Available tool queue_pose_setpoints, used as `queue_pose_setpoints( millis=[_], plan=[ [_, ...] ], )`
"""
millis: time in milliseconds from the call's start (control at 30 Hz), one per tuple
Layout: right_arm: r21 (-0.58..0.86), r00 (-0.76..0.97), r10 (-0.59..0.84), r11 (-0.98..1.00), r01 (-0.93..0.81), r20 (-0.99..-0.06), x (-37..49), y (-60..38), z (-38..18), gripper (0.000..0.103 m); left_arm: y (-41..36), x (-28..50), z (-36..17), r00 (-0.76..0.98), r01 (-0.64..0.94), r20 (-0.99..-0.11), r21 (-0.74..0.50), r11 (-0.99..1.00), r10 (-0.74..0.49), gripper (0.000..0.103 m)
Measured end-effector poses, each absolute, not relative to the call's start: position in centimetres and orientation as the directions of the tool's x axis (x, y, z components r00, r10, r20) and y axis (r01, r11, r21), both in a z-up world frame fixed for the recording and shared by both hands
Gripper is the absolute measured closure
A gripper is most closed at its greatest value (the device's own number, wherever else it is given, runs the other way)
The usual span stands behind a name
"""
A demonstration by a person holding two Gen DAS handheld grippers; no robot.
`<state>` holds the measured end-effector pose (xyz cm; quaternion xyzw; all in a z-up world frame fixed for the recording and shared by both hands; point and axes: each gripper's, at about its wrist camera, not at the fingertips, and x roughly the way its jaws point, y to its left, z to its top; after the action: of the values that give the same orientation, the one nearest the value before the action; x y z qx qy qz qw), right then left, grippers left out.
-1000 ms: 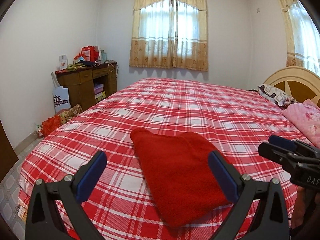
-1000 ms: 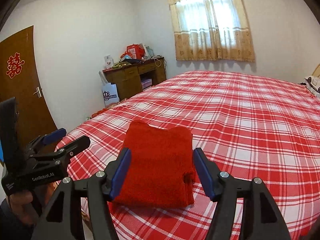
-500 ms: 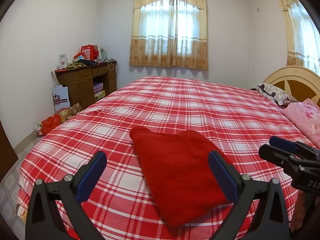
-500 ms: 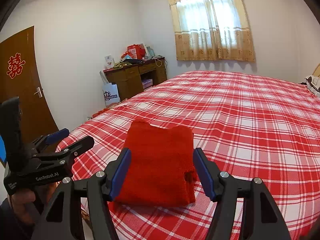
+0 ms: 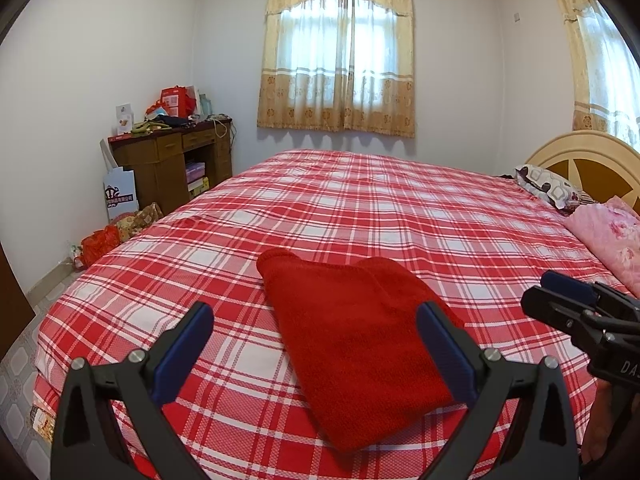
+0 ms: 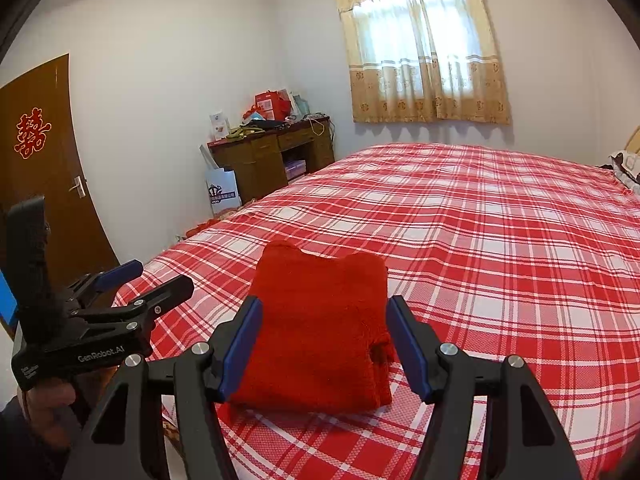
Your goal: Fold small clothes
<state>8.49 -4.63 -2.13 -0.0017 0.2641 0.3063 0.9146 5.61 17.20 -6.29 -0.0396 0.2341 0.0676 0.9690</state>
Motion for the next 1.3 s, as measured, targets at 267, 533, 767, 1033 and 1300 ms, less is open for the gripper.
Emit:
queue_pose_setpoints(
  millis=[267, 533, 767, 1033, 1300],
  plan=[
    [0.164, 0.666, 0.562, 0.810, -0.563, -0.489, 8.50, -4.58, -2.27, 0.038, 17.19, 5.60, -6.33, 0.881, -0.148, -0.460, -0.042, 0.988, 0.113, 0.000],
    [0.165, 0.668, 0.565, 0.809, -0.565, -0.485, 8.49, -4.53, -2.30, 0.038, 16.96, 5.64, -6.56, 0.878, -0.147, -0.465, -0.039, 0.988, 0.112, 0.000],
    [0.163, 0.674, 0.567, 0.808, -0.566, -0.473, 8.32, -4.53, -2.14, 0.038, 16.90, 5.66, -6.55, 0.878, -0.141, -0.467, -0.037, 0.989, 0.107, 0.000],
    [0.162, 0.676, 0.567, 0.808, -0.566, -0.470, 8.22, -4.60, -2.13, 0.038, 16.45, 6.07, -6.70, 0.871, -0.121, -0.482, -0.020, 0.992, 0.097, 0.000],
    [0.158, 0.677, 0.566, 0.809, -0.566, -0.471, 8.17, -4.53, -2.23, 0.038, 16.73, 6.11, -6.57, 0.869, -0.144, -0.480, -0.012, 0.989, 0.121, 0.000]
  ],
)
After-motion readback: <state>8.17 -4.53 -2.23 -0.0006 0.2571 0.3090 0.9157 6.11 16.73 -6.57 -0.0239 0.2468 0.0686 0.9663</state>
